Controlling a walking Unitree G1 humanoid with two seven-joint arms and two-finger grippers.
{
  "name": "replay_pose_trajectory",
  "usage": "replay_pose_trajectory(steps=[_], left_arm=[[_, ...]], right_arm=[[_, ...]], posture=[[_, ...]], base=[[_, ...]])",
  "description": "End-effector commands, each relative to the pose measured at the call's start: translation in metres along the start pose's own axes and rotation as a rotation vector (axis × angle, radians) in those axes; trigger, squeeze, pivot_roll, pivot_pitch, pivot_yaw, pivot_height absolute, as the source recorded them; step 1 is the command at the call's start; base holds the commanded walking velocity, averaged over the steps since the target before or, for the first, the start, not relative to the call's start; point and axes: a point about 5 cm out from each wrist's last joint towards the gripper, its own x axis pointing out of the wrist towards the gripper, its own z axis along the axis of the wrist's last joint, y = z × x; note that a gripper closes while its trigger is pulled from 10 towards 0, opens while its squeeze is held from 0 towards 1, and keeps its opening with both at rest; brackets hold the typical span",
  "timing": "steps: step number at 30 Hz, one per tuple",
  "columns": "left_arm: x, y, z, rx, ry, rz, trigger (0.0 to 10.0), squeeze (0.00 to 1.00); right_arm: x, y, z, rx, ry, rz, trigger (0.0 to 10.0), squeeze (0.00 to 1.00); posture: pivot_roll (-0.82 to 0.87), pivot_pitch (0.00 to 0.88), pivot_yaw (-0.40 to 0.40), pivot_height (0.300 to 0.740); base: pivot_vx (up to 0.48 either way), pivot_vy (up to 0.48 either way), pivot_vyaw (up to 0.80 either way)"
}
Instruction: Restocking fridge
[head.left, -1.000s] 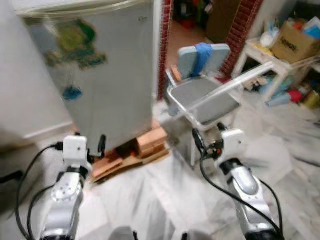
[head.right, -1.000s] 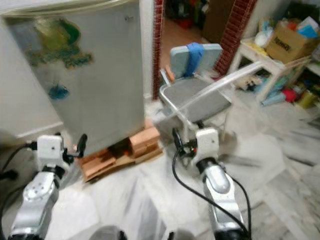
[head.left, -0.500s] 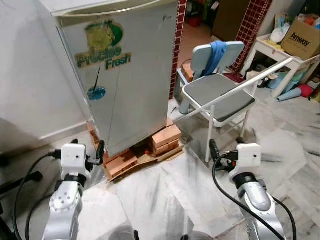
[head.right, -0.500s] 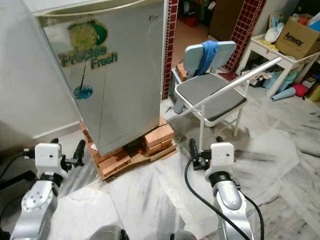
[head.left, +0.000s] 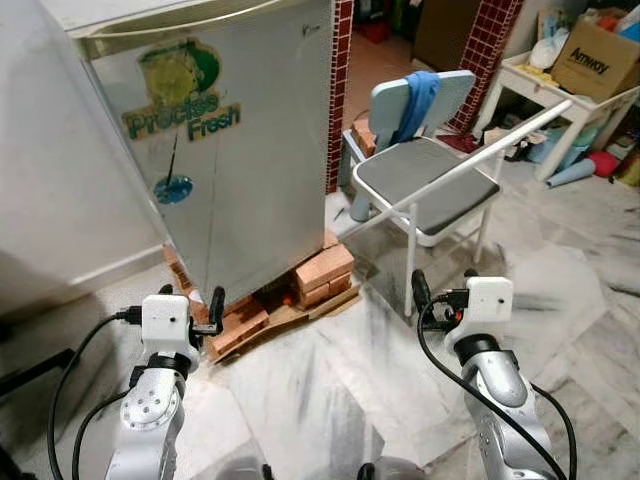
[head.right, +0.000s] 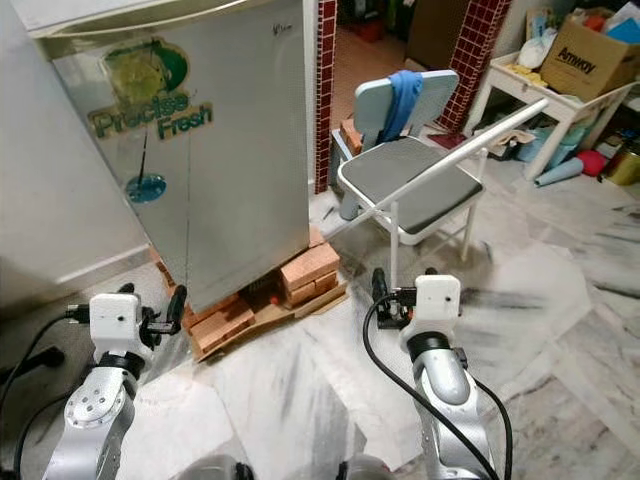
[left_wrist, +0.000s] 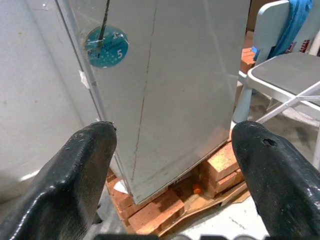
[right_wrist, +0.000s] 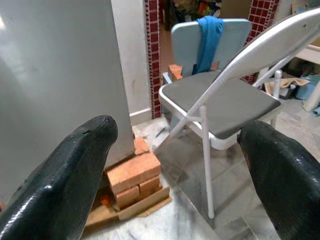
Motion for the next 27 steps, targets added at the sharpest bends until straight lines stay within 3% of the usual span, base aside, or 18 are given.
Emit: replay_pose_trajectory(steps=[1,4,12,16,27], left_arm=[[-0.003,0.005,-0.002,0.010,0.014,0.020,10.0,0.00],[-0.007,0.009,-0.006,0.003,0.053,0.024,10.0,0.00],[-0.003,0.008,-0.005,-0.047,0.064,-0.019,10.0,0.00],[0.000,0.005,-0.003,-0.087,0.078,-0.037,10.0,0.00],[0.005,0.009,0.001,-0.023,0.056,-0.030,10.0,0.00]], right_arm=[[0.003,0.001,0.005,0.009,-0.017,0.016,10.0,0.00],[0.000,0.000,0.006,-0.081,-0.015,0.035,10.0,0.00],[0.006,-0.006,0.017,-0.002,-0.058,0.059,10.0,0.00],[0.008,-0.006,0.014,-0.019,-0.029,0.062,10.0,0.00],[0.006,-0.004,0.016,-0.025,-0.044,0.070,10.0,0.00]], posture=[[0.03,0.000,0.002,0.740],[0.03,0.000,-0.001,0.740],[0.02,0.000,0.001,0.740],[0.02,0.000,0.005,0.740],[0.01,0.000,0.022,0.740]], base=[[0.000,0.000,0.00],[0.000,0.301,0.00],[0.000,0.480,0.00],[0.000,0.480,0.00],[0.000,0.480,-0.77]])
